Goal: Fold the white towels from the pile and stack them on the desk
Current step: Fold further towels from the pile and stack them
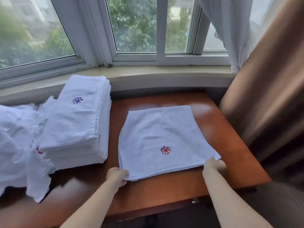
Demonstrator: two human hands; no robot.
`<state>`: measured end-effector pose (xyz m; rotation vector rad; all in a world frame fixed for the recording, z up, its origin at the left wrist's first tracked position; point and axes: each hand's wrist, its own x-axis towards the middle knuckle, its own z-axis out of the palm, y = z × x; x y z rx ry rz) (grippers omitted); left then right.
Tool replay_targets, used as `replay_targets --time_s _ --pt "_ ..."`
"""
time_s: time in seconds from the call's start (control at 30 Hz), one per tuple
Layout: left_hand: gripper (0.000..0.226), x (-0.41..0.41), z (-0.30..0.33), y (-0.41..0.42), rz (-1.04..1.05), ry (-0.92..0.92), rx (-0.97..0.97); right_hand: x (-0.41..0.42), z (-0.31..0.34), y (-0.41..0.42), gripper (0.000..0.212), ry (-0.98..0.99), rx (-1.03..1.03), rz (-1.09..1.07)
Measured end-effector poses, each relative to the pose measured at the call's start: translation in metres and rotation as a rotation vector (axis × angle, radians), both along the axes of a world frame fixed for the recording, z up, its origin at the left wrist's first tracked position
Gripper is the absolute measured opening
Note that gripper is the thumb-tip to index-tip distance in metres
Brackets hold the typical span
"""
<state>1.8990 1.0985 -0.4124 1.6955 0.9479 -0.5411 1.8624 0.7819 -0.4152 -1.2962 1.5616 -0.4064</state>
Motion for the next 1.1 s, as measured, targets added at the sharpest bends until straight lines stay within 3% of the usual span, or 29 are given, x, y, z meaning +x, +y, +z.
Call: replay_targets --time_s 0.1,0.17,0.27,0.4,0.5,0.57,0.63,0.73,0.8,0.87,0.93,1.0,1.1 --pt "0.033 -0.004 0.009 0.0 -0.095 0.185 -0.066 0.003 -0.001 -0.002 0.033 -0.041 -0.01 -0.027" --pt "0.037 0.0 0.006 0.0 -0.105 0.214 -0.042 0.004 -0.002 -0.003 0.043 -0.054 0.002 -0.025" --pt "0.025 0.009 -0.001 -0.005 -0.065 0.123 -0.003 0.006 -0.008 -0.002 0.04 -0.029 -0.017 0.032" --pt "0.011 0.014 -0.011 -0.005 -0.086 -0.121 0.248 0.007 -0.016 -0.003 0.032 -0.004 -0.168 0.051" --pt "0.012 0.013 -0.016 0.001 0.086 -0.168 0.221 0.005 -0.021 -0.004 0.03 0.037 -0.19 0.028" --pt "0.007 0.008 -0.018 0.001 0.097 -0.09 0.119 0.003 -0.02 0.0 0.044 0.089 -0.096 -0.044" --pt "0.01 0.002 -0.012 0.002 0.064 0.034 -0.015 0.003 -0.014 0.008 0.054 0.146 -0.173 -0.048" --pt "0.028 -0.004 0.005 0.004 -0.271 0.269 -0.154 0.012 -0.009 0.028 0.047 0.124 -0.355 0.154" --pt "0.034 -0.01 0.016 0.005 -0.648 0.499 -0.302 0.019 -0.01 0.05 0.032 -0.012 -0.268 0.408" --pt "0.031 -0.015 0.019 0.004 -0.828 0.614 -0.315 0.018 -0.01 0.076 0.023 -0.107 -0.145 0.694" --pt "0.023 -0.016 0.013 -0.001 -0.727 0.533 -0.151 0.015 -0.011 0.103 0.022 -0.121 -0.112 0.931" --pt "0.016 -0.014 0.006 -0.003 -0.467 0.315 -0.027 0.008 -0.014 0.127 0.021 -0.116 -0.095 1.117" --pt "0.015 0.001 0.008 -0.003 -0.276 -0.003 -0.121 0.0 -0.018 0.153 0.02 -0.082 -0.092 1.356"
